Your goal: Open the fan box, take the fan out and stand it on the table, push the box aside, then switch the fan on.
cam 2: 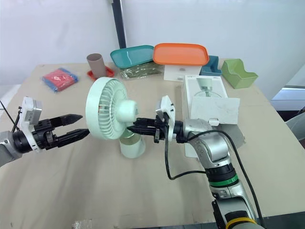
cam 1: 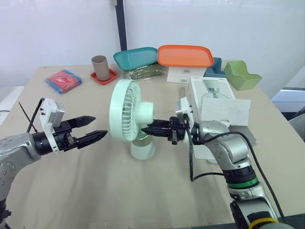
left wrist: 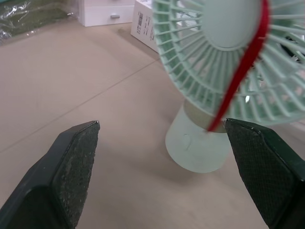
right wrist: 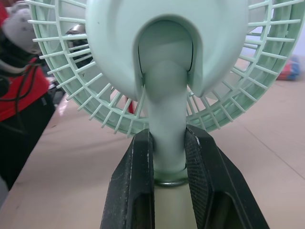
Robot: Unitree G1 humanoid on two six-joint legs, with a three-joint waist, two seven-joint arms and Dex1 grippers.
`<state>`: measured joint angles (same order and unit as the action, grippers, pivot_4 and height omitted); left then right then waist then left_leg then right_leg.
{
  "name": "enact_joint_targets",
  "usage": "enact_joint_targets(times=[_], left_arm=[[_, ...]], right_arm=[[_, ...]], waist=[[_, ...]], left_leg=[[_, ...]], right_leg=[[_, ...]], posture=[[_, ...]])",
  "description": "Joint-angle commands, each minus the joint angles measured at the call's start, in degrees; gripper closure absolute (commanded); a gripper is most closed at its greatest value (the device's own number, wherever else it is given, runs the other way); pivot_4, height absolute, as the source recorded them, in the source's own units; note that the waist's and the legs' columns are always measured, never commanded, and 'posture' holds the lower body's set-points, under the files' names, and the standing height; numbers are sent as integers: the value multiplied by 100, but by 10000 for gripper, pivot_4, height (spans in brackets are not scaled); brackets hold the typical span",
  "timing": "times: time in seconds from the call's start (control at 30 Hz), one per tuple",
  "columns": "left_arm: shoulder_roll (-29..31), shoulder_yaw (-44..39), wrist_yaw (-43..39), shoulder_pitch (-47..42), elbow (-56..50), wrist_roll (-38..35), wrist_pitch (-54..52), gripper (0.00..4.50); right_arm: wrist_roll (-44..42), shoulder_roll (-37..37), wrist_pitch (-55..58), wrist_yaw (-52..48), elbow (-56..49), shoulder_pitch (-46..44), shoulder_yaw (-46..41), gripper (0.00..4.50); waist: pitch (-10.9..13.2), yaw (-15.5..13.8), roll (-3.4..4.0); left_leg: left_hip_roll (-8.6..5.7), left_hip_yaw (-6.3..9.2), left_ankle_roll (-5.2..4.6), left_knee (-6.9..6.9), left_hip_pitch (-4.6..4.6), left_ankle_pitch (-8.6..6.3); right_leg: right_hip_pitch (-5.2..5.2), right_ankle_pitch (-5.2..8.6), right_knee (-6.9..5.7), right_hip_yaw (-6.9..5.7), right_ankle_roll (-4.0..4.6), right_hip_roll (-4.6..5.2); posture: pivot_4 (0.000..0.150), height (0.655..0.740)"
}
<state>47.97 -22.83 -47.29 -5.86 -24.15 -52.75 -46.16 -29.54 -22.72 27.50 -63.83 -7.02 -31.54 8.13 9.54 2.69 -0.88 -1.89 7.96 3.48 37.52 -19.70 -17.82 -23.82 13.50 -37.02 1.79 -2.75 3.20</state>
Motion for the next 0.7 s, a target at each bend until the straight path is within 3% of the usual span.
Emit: enact_joint_targets(times=[0.03, 0.33, 0.6, 0.63, 0.7], left_arm=[[108, -138, -243, 361, -217, 46, 132, 624], [130, 453, -484, 821, -404, 631, 457, 624], [3, 1184, -639, 773, -495, 1145, 877, 624], [-23, 1335, -629, 745, -484, 1313, 1005, 5883], [-72, 1605, -621, 737, -416, 1691, 1333, 11466]], right_arm=[[-124, 17, -761, -564, -147, 163, -46, 41658], [101, -80, -1888, -1536, 173, 641, 227, 41658], [51, -106, -1690, -1686, 221, 651, 358, 41658], [71, -82, -1696, -1666, 247, 646, 365, 41658], [102, -51, -1697, -1619, 276, 647, 365, 41658]], waist=[[0, 5, 1], [1, -5, 1], [1, -7, 2], [1, -9, 2], [1, -8, 2]], left_leg=[[1, -2, -1, 0, 2, -1], [8, -8, 0, -1, 6, 0], [11, -10, 0, -1, 7, 0], [11, -10, 0, -1, 8, 0], [10, -10, 0, -1, 9, -1]], right_leg=[[0, 0, 0, 0, 0, -1], [4, -3, 0, 2, 4, -4], [3, -3, 0, 4, 5, -6], [4, -3, 0, 4, 5, -6], [6, -3, 1, 4, 5, -6]], posture=[[1500, 7400], [1500, 7400], [1500, 7400], [1500, 7400], [1500, 7400]])
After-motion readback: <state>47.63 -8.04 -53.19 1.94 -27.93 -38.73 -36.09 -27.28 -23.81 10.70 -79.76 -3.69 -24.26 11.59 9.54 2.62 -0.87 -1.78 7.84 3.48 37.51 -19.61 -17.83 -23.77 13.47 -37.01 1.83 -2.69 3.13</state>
